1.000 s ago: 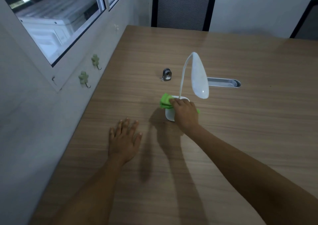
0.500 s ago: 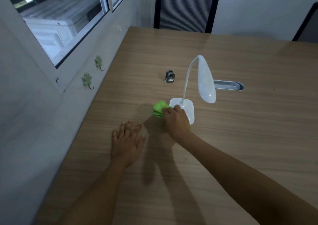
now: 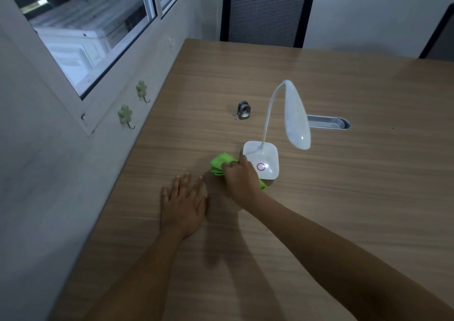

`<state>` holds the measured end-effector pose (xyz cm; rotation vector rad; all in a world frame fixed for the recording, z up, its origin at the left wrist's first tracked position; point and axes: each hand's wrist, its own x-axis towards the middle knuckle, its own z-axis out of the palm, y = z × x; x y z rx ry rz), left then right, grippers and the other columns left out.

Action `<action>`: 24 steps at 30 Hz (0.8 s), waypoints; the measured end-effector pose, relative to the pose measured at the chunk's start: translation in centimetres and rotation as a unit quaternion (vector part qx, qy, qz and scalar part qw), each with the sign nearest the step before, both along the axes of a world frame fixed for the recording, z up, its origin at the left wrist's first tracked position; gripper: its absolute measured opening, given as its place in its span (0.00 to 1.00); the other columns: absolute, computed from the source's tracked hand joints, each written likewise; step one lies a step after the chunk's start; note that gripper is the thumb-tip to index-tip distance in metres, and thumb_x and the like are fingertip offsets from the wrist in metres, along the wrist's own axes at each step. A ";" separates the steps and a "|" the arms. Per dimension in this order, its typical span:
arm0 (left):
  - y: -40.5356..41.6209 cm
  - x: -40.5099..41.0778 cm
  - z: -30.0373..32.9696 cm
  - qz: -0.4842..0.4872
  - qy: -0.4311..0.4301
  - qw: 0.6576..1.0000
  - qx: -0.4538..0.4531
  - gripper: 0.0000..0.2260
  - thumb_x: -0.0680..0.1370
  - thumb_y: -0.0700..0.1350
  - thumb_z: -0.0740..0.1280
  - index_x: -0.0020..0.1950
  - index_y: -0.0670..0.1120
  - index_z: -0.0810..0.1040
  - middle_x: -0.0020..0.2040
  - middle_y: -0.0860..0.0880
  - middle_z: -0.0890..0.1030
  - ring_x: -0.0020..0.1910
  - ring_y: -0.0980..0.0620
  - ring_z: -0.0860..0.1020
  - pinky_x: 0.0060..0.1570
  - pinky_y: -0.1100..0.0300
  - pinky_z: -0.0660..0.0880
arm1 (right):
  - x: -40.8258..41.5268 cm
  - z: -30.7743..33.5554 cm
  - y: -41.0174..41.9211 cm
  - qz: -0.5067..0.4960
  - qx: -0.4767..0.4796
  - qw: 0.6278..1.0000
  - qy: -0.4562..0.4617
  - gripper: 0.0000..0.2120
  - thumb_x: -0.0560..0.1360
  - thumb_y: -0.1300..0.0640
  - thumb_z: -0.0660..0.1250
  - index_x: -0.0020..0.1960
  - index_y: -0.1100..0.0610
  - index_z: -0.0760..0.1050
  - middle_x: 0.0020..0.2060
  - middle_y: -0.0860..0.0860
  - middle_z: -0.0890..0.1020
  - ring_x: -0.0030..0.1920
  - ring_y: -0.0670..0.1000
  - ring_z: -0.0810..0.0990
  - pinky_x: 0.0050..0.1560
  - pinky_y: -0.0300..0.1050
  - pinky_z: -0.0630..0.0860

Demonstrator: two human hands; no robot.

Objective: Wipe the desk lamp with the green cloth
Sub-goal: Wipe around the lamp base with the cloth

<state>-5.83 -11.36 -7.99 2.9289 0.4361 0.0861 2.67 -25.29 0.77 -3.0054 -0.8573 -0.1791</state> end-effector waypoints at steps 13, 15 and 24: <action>0.3 0.1 -0.9 -0.001 -0.026 1.000 0.014 0.26 0.76 0.62 0.50 0.73 0.59 0.64 0.75 0.48 0.67 0.75 0.45 0.63 0.70 0.40 0.59 | 3.8 1.4 0.2 -0.074 0.038 0.994 0.073 0.11 0.75 0.66 0.58 0.51 0.69 0.77 0.51 0.67 0.80 0.62 0.67 0.69 0.60 0.58 0.69; 0.4 0.2 -1.1 -0.002 -0.033 0.999 0.019 0.26 0.76 0.62 0.50 0.73 0.58 0.65 0.75 0.47 0.68 0.74 0.44 0.65 0.69 0.40 0.60 | 3.3 1.2 0.8 -0.051 0.027 0.995 0.080 0.11 0.75 0.67 0.57 0.50 0.68 0.77 0.50 0.67 0.80 0.59 0.65 0.72 0.63 0.57 0.67; 0.4 0.2 -1.2 -0.002 -0.027 1.000 -0.005 0.27 0.76 0.62 0.48 0.74 0.59 0.62 0.76 0.48 0.65 0.76 0.45 0.60 0.72 0.41 0.55 | 5.2 2.0 0.0 -0.129 0.060 0.989 0.049 0.09 0.74 0.70 0.58 0.48 0.64 0.77 0.46 0.60 0.83 0.55 0.62 0.75 0.60 0.51 0.69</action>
